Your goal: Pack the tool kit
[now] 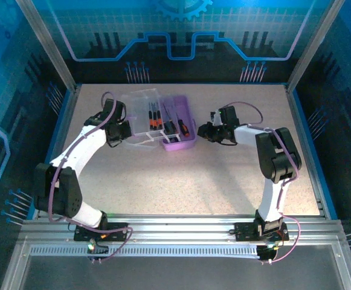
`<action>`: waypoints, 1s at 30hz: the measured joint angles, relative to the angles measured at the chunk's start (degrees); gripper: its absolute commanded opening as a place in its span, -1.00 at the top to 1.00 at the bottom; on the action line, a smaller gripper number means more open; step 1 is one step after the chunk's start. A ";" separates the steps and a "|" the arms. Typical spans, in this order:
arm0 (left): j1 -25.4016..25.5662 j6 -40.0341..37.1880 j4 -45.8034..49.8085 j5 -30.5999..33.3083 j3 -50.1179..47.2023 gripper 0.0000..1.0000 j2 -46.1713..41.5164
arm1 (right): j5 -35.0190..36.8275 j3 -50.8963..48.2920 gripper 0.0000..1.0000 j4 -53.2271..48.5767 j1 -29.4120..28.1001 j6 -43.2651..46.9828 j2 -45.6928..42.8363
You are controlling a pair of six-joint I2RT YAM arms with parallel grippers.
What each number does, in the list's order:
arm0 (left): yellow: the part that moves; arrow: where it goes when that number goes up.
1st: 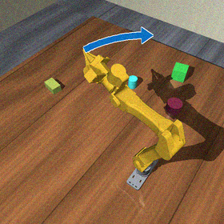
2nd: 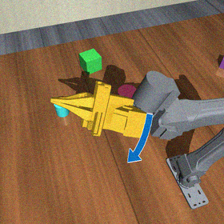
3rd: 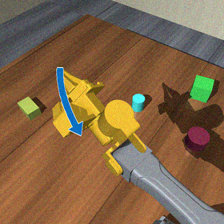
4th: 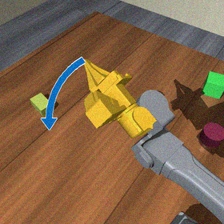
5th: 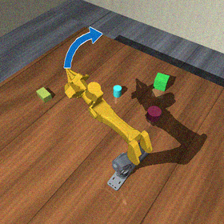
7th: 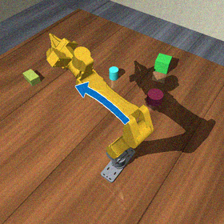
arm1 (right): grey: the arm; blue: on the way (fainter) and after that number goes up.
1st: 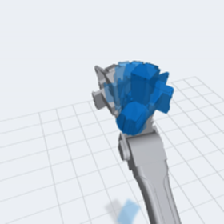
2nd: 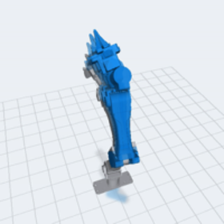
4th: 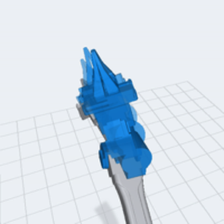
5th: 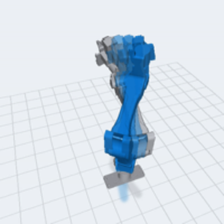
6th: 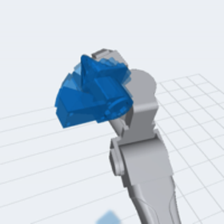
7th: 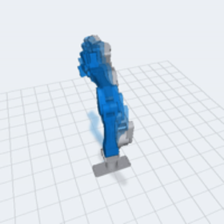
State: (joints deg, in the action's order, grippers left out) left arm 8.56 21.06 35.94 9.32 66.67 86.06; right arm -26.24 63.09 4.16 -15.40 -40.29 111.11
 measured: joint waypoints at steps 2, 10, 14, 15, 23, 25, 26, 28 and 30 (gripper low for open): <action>0.17 -0.55 1.68 0.44 1.18 1.00 -0.20 | 0.04 -1.49 0.54 2.08 -0.72 -1.20 -0.57; 1.68 -2.62 8.37 2.27 7.41 1.00 -0.20 | 0.07 -6.99 0.55 8.50 -3.54 -5.84 -2.82; 3.04 -3.26 10.73 2.32 10.95 0.95 -0.20 | 0.17 -9.07 0.55 10.45 -5.22 -7.21 -3.76; 3.45 -3.28 11.06 2.32 11.61 0.92 -0.20 | 0.24 -9.53 0.55 10.97 -5.55 -7.50 -3.89; 6.93 -3.13 11.89 2.12 14.43 0.72 -0.17 | 0.28 -11.06 0.56 13.88 -5.88 -9.22 -4.09; 8.26 -2.95 11.76 0.96 15.47 0.65 -0.17 | 0.28 -11.26 0.56 14.10 -5.95 -9.29 -4.09; 9.05 -2.73 11.52 0.04 16.09 0.63 -0.17 | 0.26 -11.37 0.56 14.36 -5.99 -9.33 -4.09; 10.60 -2.10 10.67 -1.90 16.94 0.59 -0.17 | 0.22 -11.39 0.56 14.40 -6.21 -9.46 -4.09; 12.15 -1.64 9.99 -3.78 17.59 0.58 0.11 | 0.20 -11.41 0.56 14.38 -6.78 -9.49 -4.09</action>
State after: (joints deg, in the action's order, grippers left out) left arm 20.71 19.42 45.93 5.54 84.27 86.17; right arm -26.04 51.68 18.55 -22.17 -49.78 107.02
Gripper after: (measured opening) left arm 0.208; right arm 0.223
